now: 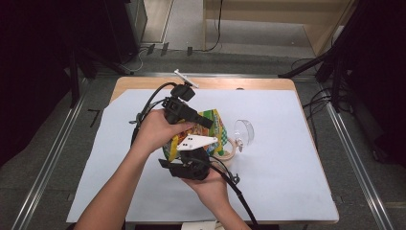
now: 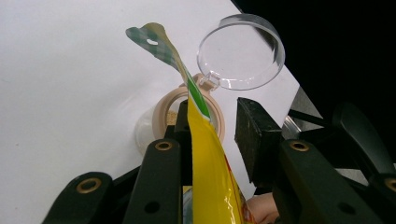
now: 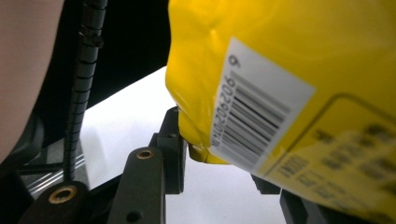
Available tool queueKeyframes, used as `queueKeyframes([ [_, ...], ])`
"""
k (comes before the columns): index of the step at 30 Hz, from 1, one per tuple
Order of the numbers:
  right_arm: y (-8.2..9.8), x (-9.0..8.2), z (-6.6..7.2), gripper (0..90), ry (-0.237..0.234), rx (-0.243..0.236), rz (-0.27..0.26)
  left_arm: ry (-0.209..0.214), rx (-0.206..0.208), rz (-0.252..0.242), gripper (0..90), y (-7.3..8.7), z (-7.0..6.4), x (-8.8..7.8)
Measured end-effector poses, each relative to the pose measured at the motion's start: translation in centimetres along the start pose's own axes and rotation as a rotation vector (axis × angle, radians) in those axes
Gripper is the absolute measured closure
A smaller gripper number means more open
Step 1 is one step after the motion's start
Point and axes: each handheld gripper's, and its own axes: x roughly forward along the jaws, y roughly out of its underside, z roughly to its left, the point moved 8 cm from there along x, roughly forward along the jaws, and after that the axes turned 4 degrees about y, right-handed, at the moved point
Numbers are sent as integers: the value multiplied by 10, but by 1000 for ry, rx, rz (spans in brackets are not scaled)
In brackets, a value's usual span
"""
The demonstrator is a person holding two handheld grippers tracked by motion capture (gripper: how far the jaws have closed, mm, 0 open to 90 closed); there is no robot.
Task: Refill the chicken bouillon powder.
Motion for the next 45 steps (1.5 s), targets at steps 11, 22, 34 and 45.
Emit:
queueKeyframes([
  [11, 8, -6, -6, 635, -29, -36, 10, -9, -2, 3, 710, 0, 0, 7],
  [22, 2, 0, -3, 638, -30, -19, -33, -16, -6, -21, 714, 0, -1, 0],
  [34, 4, -4, -6, 639, -45, -55, 1, -38, 5, -29, 716, 0, -3, 3],
  [45, 4, -8, -6, 638, -63, -31, 30, -14, -13, -20, 715, -2, -1, 5],
])
